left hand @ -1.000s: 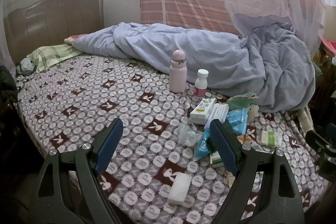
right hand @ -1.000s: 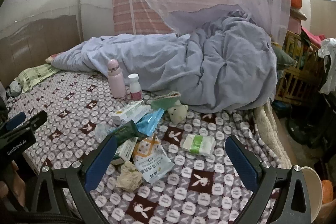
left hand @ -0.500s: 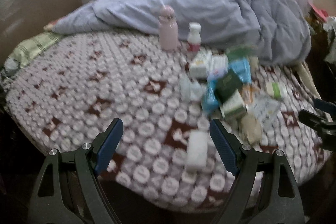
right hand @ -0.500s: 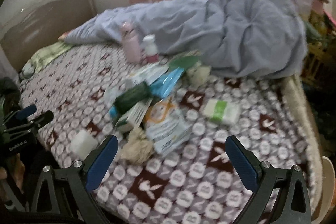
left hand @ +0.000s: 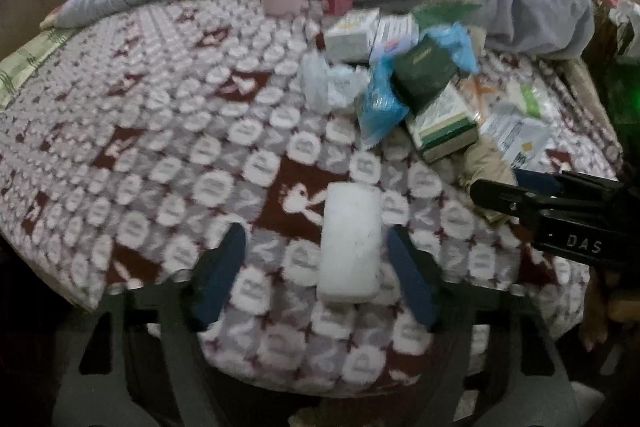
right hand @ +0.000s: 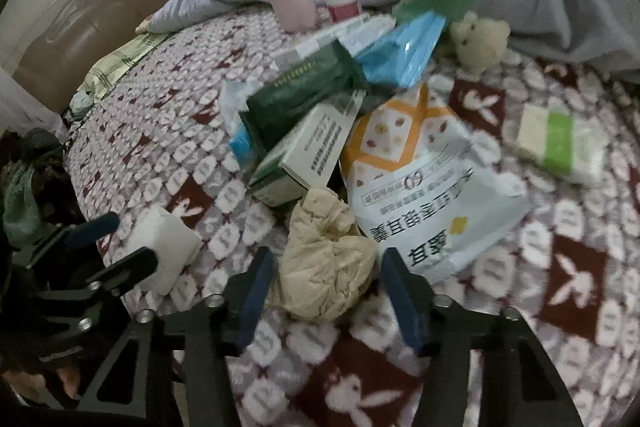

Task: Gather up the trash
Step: 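Grasp the white block with the left tool while the right tool grasps the crumpled beige tissue, then carry both items over the white bucket and open both tools to drop them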

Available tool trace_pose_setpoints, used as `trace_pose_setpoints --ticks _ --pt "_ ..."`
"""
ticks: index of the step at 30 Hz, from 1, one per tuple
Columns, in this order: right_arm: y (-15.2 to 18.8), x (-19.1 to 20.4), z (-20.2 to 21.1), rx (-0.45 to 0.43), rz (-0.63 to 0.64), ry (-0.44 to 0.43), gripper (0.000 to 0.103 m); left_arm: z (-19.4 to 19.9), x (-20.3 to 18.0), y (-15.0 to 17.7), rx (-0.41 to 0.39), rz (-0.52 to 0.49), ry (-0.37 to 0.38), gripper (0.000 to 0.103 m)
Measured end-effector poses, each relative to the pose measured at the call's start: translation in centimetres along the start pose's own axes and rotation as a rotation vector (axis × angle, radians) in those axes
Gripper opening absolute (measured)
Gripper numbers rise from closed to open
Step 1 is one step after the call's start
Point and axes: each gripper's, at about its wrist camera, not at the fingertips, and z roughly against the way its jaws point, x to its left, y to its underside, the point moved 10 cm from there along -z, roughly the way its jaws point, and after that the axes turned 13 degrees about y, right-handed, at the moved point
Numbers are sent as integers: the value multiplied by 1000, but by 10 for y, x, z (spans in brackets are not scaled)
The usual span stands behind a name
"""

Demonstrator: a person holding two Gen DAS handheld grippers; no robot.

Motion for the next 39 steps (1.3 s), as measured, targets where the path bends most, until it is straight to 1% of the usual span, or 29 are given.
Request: trace_pose_setpoints --ticks 1,2,3,4,7,11,14,17,19,22,25,30,34,35,37,39 --pt "2 1 -3 8 -6 -8 43 -5 0 1 17 4 8 49" --pt "3 2 -5 12 -7 -12 40 -11 -2 3 32 6 24 44" --pt "3 2 -7 10 -5 -11 35 -14 -4 3 39 6 37 35" --pt "3 2 -7 2 -3 -11 33 -14 -6 4 39 6 48 25" --pt "2 2 6 -40 1 -18 29 -7 -14 0 18 1 56 25" --pt "0 -8 42 -99 -19 -48 29 12 -37 -15 -23 -3 119 24" --pt "1 -29 67 -139 -40 -21 29 24 -65 -30 -47 -34 177 24" --pt "4 -56 88 -165 -75 24 29 28 -104 -44 -61 -78 230 24" --pt "7 -81 101 -176 -102 73 29 27 -130 -50 -64 -115 252 24" --pt "14 -121 119 -188 -155 132 29 22 -184 -58 -53 -178 310 24" --pt "24 -163 134 -200 -196 223 29 13 -225 -62 -50 -234 342 24" --pt "48 -234 163 -214 -284 339 29 -7 -300 -63 -10 -308 417 24" --pt "74 -293 189 -218 -361 431 29 -18 -361 -59 19 -378 475 24" --pt "83 -313 196 -215 -386 465 29 -20 -377 -57 27 -398 488 24" --pt "101 -342 206 -207 -426 519 29 -23 -409 -54 43 -428 522 24" --pt "123 -379 213 -190 -491 560 29 -27 -443 -49 62 -455 566 25"
